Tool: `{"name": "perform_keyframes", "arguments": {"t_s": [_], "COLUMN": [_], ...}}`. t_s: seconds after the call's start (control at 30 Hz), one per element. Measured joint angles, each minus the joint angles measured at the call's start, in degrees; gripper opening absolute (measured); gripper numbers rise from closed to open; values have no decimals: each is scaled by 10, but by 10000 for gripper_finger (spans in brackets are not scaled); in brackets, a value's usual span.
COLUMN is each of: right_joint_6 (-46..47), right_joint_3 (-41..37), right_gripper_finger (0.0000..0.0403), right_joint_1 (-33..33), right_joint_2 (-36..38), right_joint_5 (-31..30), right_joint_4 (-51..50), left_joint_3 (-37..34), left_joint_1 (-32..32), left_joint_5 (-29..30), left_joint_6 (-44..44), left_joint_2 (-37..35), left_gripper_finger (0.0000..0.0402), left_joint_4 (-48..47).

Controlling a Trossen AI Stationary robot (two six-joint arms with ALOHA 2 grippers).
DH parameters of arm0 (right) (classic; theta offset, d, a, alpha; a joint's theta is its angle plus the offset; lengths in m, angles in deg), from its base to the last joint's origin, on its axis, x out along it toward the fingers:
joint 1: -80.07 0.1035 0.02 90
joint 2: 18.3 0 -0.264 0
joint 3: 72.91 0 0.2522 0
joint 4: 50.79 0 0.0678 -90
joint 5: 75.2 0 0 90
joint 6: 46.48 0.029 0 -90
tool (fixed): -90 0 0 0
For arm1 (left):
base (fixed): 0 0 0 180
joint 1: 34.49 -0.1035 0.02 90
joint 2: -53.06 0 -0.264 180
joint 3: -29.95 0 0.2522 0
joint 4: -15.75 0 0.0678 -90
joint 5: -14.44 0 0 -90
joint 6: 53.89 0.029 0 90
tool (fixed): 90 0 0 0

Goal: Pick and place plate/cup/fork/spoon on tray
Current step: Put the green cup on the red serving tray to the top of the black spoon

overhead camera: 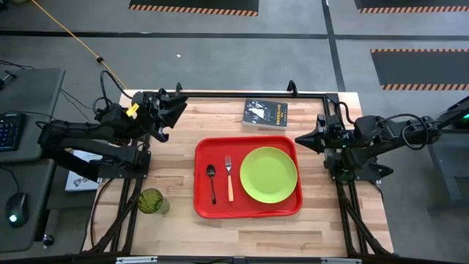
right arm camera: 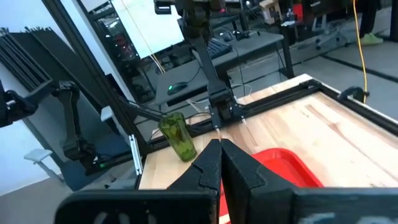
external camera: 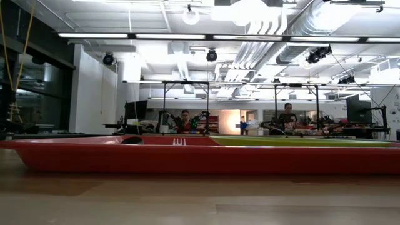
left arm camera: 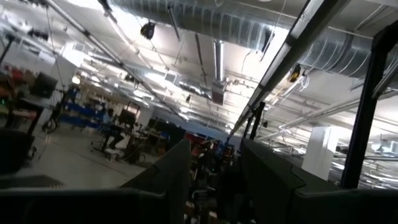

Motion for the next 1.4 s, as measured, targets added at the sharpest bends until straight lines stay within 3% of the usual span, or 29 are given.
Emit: {"name": "perform_keyframes", "arguments": {"t_s": [0.17,0.37,0.67,0.8,1.13,1.4], "right_joint_6": [-22,-20,-54,-77,-44,-46], "right_joint_3": [0,0,0,0,0,0], "right_gripper_finger": [0,0,0,0,0,0], "right_joint_1": [0,0,0,0,0,0], "right_joint_2": [0,0,0,0,0,0], "right_joint_5": [0,-20,-73,-65,-64,-64], "right_joint_4": [23,29,46,46,42,42], "left_joint_3": [0,0,1,1,0,0], "left_joint_1": [0,0,1,1,1,-1], "left_joint_5": [-3,-45,-77,-78,-78,-72], "left_joint_6": [-66,-21,47,59,71,104], "left_joint_2": [0,0,-16,-21,-54,-125], "left_gripper_finger": [131,121,43,5,1,0], "left_joint_4": [-42,-77,-79,-87,-143,-231]}}
